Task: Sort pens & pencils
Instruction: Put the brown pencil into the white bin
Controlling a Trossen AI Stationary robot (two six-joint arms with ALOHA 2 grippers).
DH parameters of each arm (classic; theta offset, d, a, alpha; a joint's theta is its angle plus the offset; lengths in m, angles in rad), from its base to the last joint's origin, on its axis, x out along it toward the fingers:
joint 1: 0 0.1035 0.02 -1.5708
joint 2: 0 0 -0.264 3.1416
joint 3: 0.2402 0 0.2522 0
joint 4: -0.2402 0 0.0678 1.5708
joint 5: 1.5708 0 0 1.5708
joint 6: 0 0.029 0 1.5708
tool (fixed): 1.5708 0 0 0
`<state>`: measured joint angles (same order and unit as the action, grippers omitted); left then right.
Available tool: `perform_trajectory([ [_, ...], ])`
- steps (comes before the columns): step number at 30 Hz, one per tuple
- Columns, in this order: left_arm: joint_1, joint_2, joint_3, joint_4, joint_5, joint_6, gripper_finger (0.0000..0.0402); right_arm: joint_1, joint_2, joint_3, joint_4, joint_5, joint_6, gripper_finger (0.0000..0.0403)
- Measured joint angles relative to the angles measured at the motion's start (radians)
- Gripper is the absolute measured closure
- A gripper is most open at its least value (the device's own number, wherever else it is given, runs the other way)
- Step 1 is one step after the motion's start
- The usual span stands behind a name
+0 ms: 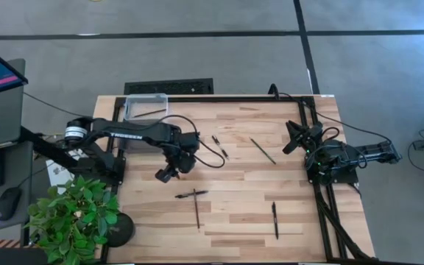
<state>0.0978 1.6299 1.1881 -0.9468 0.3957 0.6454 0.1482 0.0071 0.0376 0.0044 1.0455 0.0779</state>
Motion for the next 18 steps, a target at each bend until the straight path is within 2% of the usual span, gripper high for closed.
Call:
perform_trajectory([
  [4,0.000,0.013,0.000,0.049,-0.013,-0.051,0.0248,0.000,0.000,0.000,0.000,0.003,-0.008,0.0321],
  [10,-0.023,-0.001,0.000,0.039,-0.056,0.266,0.0248,0.000,0.000,0.000,0.000,0.004,-0.008,0.0321],
  [12,-0.058,0.001,0.000,0.043,-0.115,0.316,0.0248,0.000,0.000,0.000,0.001,0.004,-0.008,0.0321],
  [16,-0.141,0.011,0.000,0.083,-0.309,0.350,0.0248,0.000,0.000,0.000,0.003,0.004,-0.008,0.0321],
  [18,-0.172,0.010,0.000,0.110,-0.352,0.350,0.0248,0.000,0.000,0.000,0.002,0.004,-0.007,0.0321],
])
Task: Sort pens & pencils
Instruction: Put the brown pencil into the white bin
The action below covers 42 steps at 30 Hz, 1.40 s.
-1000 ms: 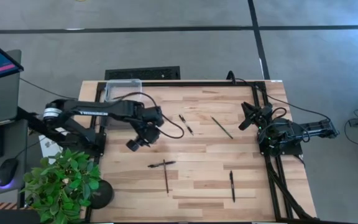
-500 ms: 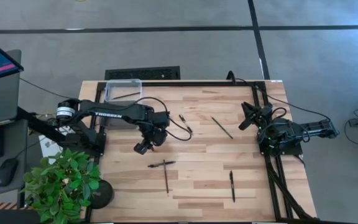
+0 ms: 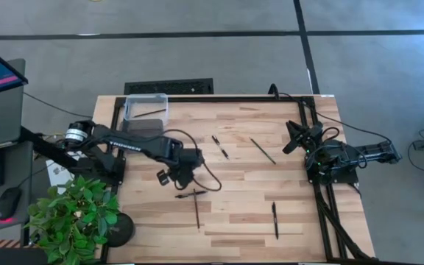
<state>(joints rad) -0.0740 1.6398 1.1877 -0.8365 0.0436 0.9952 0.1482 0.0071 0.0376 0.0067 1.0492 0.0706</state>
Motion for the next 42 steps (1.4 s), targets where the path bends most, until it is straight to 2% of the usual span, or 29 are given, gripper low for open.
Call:
perform_trajectory([
  [5,-0.053,0.000,0.000,0.055,0.057,-0.048,0.0248,0.000,0.000,0.000,0.000,0.000,0.000,0.0321],
  [10,-0.111,0.000,0.000,0.113,0.056,-0.034,0.0248,0.000,0.000,0.000,0.000,0.000,0.000,0.0321],
  [12,-0.132,0.000,0.000,0.142,0.056,-0.072,0.0248,0.000,0.000,0.000,0.000,0.000,0.005,0.0321],
  [16,-0.144,0.000,0.000,0.206,0.057,-0.304,0.0248,0.000,0.000,0.000,0.000,0.000,0.010,0.0321],
  [24,-0.144,-0.005,0.000,0.219,0.055,-0.959,0.0248,0.000,0.000,0.000,-0.001,0.000,0.010,0.0321],
  [31,-0.161,-0.005,0.000,0.236,0.049,-1.394,0.0248,0.000,0.000,0.000,-0.001,0.000,0.009,0.0321],
  [33,-0.167,-0.005,0.000,0.255,0.049,-1.480,0.0248,0.001,0.000,0.000,-0.001,0.000,0.009,0.0321],
  [37,-0.197,-0.005,0.000,0.287,0.074,-1.552,0.0248,0.002,0.000,0.000,-0.001,0.000,0.009,0.0321],
  [42,-0.230,-0.002,0.000,0.266,-0.019,-1.648,0.0248,0.002,0.000,0.000,0.000,-0.001,0.009,0.0321],
])
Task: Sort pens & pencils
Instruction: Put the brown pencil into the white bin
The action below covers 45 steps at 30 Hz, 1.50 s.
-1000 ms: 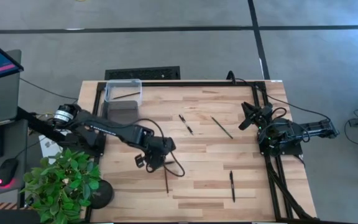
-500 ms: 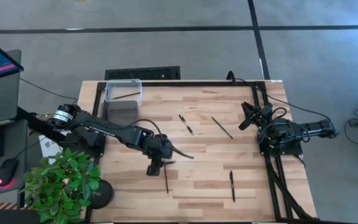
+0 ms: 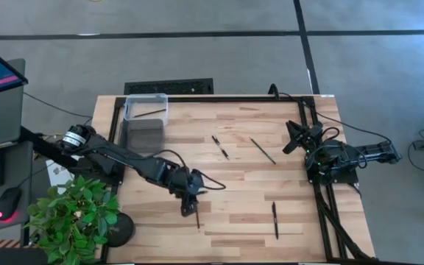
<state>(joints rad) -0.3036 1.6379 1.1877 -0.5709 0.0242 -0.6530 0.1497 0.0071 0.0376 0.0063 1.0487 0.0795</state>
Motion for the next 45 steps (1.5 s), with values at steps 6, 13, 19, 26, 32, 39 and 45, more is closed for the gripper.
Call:
perform_trajectory([
  [6,0.000,0.000,0.000,0.003,-0.039,-0.117,0.0244,0.000,0.000,0.000,0.001,0.000,0.000,0.0321],
  [13,-0.008,0.001,0.000,0.003,-0.084,-0.437,0.0185,0.000,0.000,0.000,0.001,0.000,-0.019,0.0321],
  [19,-0.054,0.001,0.000,0.007,-0.200,-0.723,0.0160,0.000,0.000,0.000,0.001,0.000,-0.034,0.0321],
  [26,-0.116,0.037,0.000,0.011,-0.320,-0.937,0.0159,0.000,0.000,0.000,0.001,0.000,-0.035,0.0321],
  [32,-0.123,0.146,0.022,0.070,-0.264,-1.014,0.0159,0.000,0.000,0.000,-0.022,-0.004,-0.035,0.0321],
  [39,-0.122,0.261,0.119,0.025,-0.214,-1.046,0.0159,0.000,0.002,0.000,-0.054,-0.004,-0.026,0.0321],
  [45,-0.123,0.293,0.201,-0.079,-0.189,-1.062,0.0159,0.000,0.007,0.000,-0.054,-0.009,-0.026,0.0321],
])
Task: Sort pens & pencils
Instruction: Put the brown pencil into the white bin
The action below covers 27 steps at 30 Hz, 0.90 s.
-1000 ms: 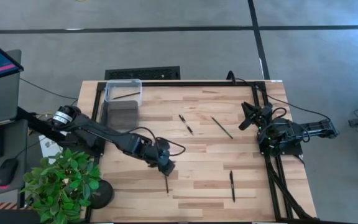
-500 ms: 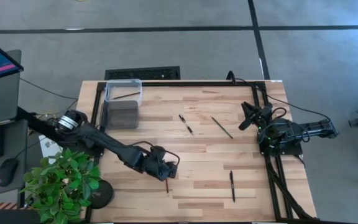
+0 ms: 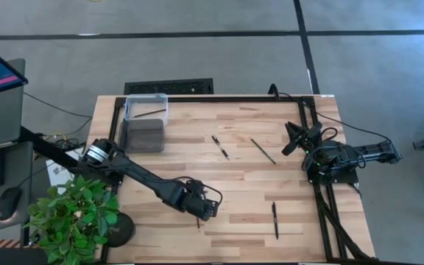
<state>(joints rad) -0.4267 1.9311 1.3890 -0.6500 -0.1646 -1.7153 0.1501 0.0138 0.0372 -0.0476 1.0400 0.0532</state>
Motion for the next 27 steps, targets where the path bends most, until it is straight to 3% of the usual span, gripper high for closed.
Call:
perform_trajectory([
  [7,0.000,0.000,0.035,-0.181,0.000,-0.082,0.0159,0.000,0.001,0.000,0.000,-0.004,0.000,0.0321],
  [23,0.005,0.004,0.029,-0.189,-0.024,-0.102,0.0159,0.000,0.001,0.000,0.000,-0.004,0.000,0.0321],
  [27,0.007,0.030,0.028,-0.183,0.010,-0.112,0.0159,0.000,0.001,0.000,-0.001,-0.004,0.000,0.0321],
])
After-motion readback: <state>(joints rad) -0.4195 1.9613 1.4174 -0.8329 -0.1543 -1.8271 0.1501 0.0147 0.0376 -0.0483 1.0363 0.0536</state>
